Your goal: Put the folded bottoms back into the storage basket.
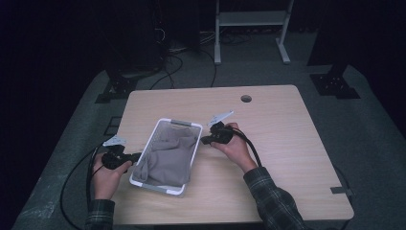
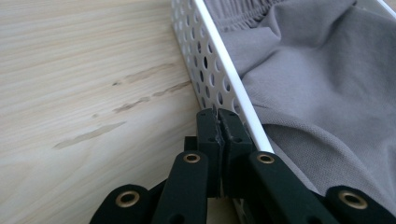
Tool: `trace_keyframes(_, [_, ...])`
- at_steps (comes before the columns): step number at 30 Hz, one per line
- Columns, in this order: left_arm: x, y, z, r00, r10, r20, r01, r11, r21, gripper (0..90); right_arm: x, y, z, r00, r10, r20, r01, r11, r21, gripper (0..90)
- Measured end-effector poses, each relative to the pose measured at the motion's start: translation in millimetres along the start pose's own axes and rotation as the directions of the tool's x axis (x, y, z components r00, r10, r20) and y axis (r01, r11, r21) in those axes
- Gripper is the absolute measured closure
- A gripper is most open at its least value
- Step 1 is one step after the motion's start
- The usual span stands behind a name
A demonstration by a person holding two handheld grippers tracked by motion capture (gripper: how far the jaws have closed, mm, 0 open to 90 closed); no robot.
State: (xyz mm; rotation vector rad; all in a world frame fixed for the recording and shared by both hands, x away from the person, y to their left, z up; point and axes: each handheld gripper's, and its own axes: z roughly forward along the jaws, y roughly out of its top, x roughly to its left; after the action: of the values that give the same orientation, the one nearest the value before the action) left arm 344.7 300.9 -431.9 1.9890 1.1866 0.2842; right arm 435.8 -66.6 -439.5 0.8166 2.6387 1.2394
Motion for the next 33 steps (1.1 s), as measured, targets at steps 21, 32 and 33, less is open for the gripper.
trace_keyframes(21, [-32.3, 16.8, 24.7, 0.9943, 0.086, 0.064, -0.088, 0.9954, 0.038, 87.1, -14.0, -4.6, -16.0, 0.9984, 0.021, 0.052, -0.021, 1.0, -0.007, 88.0])
trace_keyframes(32, [-29.9, 17.3, 20.6, 0.9956, 0.08, 0.048, -0.081, 0.9965, 0.019, 80.1, -16.6, -6.9, -19.7, 0.9976, 0.026, 0.063, -0.025, 1.0, -0.013, 83.4])
trace_keyframes(33, [-28.4, 17.1, 19.1, 0.9958, 0.083, 0.04, -0.083, 0.9963, 0.019, 78.5, -18.1, -8.0, -22.2, 0.9968, 0.025, 0.076, -0.024, 1.0, -0.017, 78.0])
